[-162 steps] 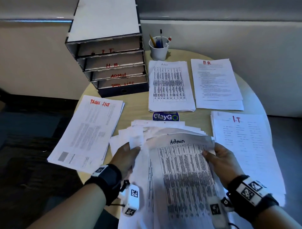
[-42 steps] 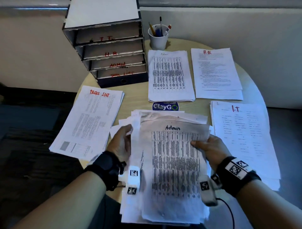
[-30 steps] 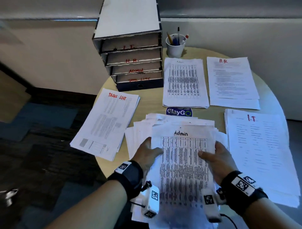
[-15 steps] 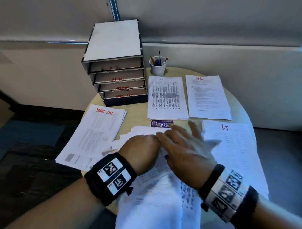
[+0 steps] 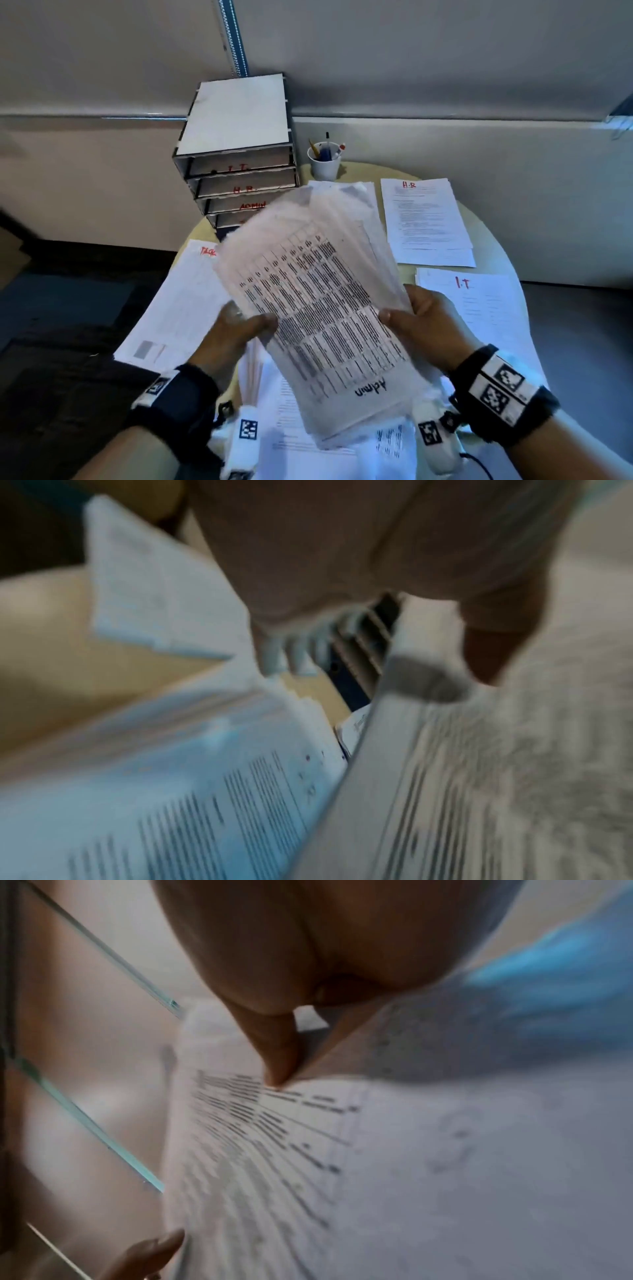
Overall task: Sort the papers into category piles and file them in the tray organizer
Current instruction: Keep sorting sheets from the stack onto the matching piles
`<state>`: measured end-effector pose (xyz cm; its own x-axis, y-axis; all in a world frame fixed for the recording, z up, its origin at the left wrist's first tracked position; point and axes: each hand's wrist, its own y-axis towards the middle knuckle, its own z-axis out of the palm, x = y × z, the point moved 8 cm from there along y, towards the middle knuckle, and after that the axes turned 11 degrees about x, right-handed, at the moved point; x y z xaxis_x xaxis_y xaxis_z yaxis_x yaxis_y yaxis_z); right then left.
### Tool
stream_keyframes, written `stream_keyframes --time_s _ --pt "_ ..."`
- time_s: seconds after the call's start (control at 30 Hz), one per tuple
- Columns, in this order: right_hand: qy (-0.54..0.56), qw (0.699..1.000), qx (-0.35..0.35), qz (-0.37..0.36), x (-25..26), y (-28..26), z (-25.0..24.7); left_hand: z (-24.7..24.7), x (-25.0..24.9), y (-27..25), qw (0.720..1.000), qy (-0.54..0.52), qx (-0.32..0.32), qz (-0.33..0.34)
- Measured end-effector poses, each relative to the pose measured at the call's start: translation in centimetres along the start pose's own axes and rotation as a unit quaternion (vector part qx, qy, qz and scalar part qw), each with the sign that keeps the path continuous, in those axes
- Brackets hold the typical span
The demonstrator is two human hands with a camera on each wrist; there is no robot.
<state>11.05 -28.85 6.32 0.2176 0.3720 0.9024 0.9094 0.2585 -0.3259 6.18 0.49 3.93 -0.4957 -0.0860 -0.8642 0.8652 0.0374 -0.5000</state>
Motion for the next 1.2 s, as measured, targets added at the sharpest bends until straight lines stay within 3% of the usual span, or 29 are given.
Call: stream_keyframes --time_s 0.03,0.1,0.2,0.3,0.37,0.5,0.63,0.77,0.9,0.97,1.03,1.1,1.2 --pt "0.016 1.000 0.004 -0.006 -0.1 0.3 0.4 0.9 0.3 0.4 0.999 -0.033 0.026 0.005" --pt "0.004 1.000 -0.019 -0.009 0.3 0.4 0.5 1.4 -0.5 1.3 0.999 0.003 0.024 0.045" --pt "0.034 0.996 -0.075 -0.023 0.9 0.4 0.5 2.8 -4.0 1.3 0.983 -0.008 0.028 0.180" --pt "0.112 0.985 -0.107 -0.070 1.6 0.0 1.2 3.2 -6.7 -0.3 0.963 0.033 -0.027 0.266" --pt "0.129 0.981 -0.107 -0.094 1.5 -0.2 1.7 3.3 -6.7 -0.8 0.957 0.045 -0.031 0.283" --pt "0.113 0.986 -0.063 -0.101 -0.1 -0.3 2.2 1.6 -3.1 -0.1 0.974 0.023 0.016 0.227" --pt "0.153 0.984 -0.069 -0.063 -2.4 0.5 2.2 1.3 -0.7 1.4 0.983 0.062 0.052 0.167" --pt "0.174 0.981 -0.062 -0.060 -1.9 1.2 3.2 2.5 -2.0 1.9 0.977 0.111 0.053 0.175" --pt "0.160 0.980 -0.045 -0.113 -0.1 1.4 2.4 1.5 -3.9 1.9 0.977 0.045 0.049 0.203" --pt "0.126 0.986 -0.001 -0.105 -0.9 1.6 2.0 -0.2 -3.1 2.5 0.979 -0.075 0.051 0.183" --pt "0.104 0.992 0.033 -0.060 -3.1 1.5 1.6 -1.4 -1.6 3.5 0.960 -0.239 0.071 0.127" --pt "0.194 0.980 0.037 -0.026 -4.6 1.1 1.9 -1.4 -0.7 3.6 0.941 -0.323 0.067 0.081" --pt "0.348 0.936 0.045 -0.037 -4.2 0.4 4.5 0.0 0.4 3.3 0.930 -0.361 0.037 0.051"
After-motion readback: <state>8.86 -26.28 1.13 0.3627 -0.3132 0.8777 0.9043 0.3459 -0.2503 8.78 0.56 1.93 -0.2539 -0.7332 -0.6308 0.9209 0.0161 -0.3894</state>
